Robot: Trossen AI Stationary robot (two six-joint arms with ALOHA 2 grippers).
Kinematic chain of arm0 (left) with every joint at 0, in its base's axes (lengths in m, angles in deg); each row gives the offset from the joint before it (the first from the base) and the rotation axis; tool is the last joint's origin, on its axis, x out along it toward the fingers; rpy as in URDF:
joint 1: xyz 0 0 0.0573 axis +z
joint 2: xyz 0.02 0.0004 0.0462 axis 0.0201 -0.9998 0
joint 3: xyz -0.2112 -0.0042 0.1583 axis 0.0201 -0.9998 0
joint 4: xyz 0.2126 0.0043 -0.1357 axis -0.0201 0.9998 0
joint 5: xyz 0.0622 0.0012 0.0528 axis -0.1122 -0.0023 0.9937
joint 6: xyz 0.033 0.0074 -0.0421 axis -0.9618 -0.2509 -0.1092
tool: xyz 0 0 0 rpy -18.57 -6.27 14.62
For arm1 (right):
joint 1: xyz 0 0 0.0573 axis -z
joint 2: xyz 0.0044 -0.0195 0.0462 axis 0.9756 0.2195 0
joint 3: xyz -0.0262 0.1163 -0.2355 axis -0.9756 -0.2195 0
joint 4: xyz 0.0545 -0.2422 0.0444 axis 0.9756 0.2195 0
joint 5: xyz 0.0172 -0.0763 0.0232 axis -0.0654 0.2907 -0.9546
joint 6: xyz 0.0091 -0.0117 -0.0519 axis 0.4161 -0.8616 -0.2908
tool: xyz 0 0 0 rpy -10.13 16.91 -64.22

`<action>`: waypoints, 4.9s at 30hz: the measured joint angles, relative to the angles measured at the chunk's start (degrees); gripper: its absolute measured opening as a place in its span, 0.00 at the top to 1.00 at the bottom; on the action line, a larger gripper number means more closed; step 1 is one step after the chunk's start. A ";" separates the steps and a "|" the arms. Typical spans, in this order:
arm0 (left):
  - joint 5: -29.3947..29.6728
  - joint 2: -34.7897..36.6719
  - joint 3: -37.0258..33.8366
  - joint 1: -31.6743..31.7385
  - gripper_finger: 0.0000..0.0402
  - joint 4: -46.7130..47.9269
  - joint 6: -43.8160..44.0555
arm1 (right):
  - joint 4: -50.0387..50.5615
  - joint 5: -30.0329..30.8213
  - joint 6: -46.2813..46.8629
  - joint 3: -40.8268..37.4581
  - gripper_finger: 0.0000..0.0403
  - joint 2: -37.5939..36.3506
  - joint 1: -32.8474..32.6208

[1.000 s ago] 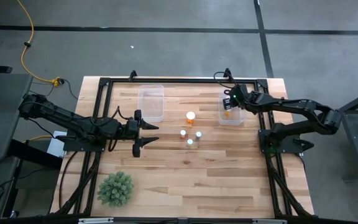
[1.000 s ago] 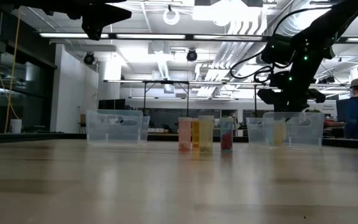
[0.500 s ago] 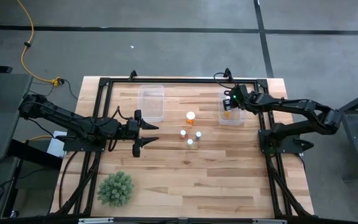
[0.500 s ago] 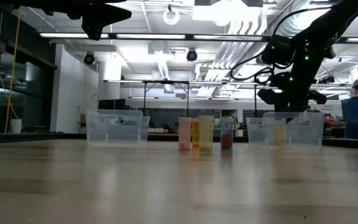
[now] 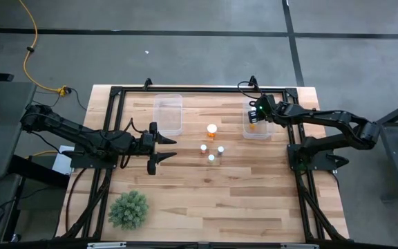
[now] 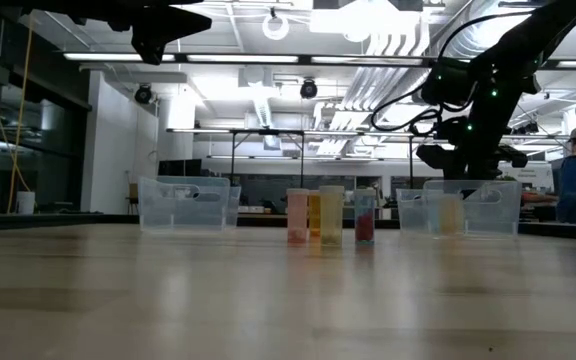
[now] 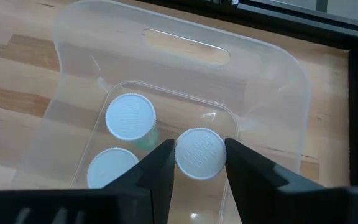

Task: Pick and place medicine bottles into bin by pill shape (circle, oval)
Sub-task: Put the top yellow tablet bottle into the right transparent bin, then put the large orange capsule bottle into the left transparent bin

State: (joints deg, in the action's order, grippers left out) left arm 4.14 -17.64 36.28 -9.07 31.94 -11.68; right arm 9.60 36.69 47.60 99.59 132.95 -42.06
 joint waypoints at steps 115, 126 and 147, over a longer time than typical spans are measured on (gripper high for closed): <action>11.18 -1.07 5.64 -3.40 0.51 8.38 0.61 | -42.75 3.06 -21.80 6.09 0.53 14.33 -32.92; 11.40 0.09 4.09 -3.54 0.51 8.97 4.98 | -38.73 1.44 -20.07 13.10 0.37 25.55 -28.63; 9.63 -0.76 4.09 -3.54 0.51 8.98 6.01 | -23.77 -3.71 -16.01 19.61 0.32 30.09 -27.03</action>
State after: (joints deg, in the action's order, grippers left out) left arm 13.77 -18.40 40.37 -12.61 40.93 -5.67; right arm -14.17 32.98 31.60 119.19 163.04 -69.09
